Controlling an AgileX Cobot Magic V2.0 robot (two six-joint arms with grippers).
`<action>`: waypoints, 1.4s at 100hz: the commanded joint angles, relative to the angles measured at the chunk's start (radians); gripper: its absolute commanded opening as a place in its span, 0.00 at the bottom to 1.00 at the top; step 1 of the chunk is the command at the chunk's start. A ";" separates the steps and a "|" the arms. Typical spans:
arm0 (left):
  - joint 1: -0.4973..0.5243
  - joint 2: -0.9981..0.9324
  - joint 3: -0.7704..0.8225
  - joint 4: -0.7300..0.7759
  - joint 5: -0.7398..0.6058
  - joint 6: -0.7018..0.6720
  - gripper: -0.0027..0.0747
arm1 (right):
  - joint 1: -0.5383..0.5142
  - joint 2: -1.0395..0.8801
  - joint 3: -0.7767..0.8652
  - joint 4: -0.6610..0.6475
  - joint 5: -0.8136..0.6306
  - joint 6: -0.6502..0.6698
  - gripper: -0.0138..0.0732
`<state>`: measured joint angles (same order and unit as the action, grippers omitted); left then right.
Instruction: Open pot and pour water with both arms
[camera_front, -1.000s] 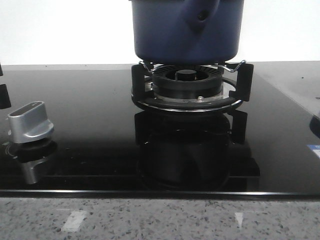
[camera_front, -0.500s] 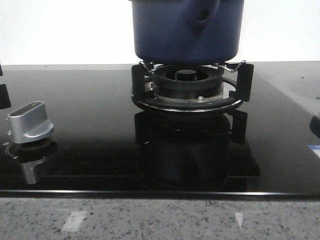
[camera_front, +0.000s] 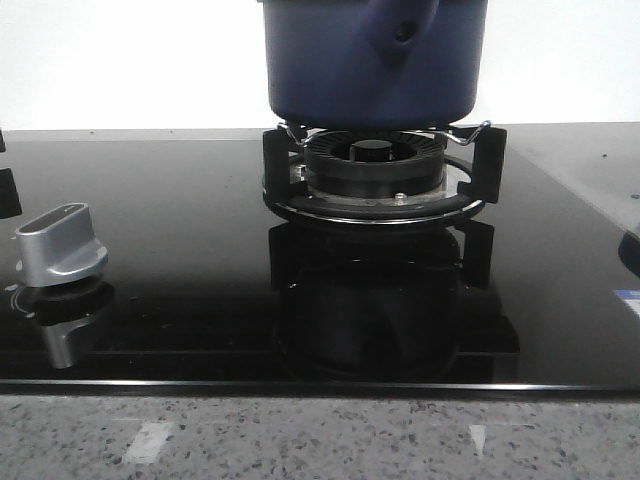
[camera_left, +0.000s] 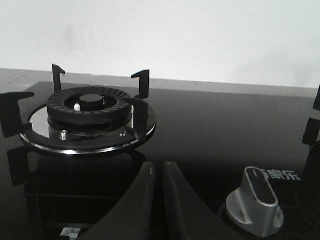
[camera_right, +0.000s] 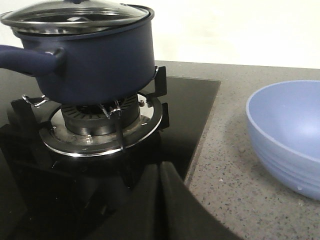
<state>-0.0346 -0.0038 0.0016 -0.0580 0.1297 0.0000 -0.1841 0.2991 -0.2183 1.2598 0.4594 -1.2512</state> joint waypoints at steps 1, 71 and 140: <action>0.001 -0.028 0.030 0.002 -0.064 -0.010 0.01 | 0.000 0.006 -0.026 0.028 -0.025 -0.013 0.10; 0.001 -0.028 0.030 0.002 -0.066 -0.010 0.01 | 0.000 0.006 -0.026 0.028 -0.025 -0.013 0.10; 0.001 -0.028 0.030 0.002 -0.066 -0.010 0.01 | 0.024 -0.015 -0.013 -1.075 -0.369 1.048 0.10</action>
<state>-0.0346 -0.0038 0.0016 -0.0556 0.1368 0.0000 -0.1770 0.2926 -0.2177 0.3665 0.2406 -0.3501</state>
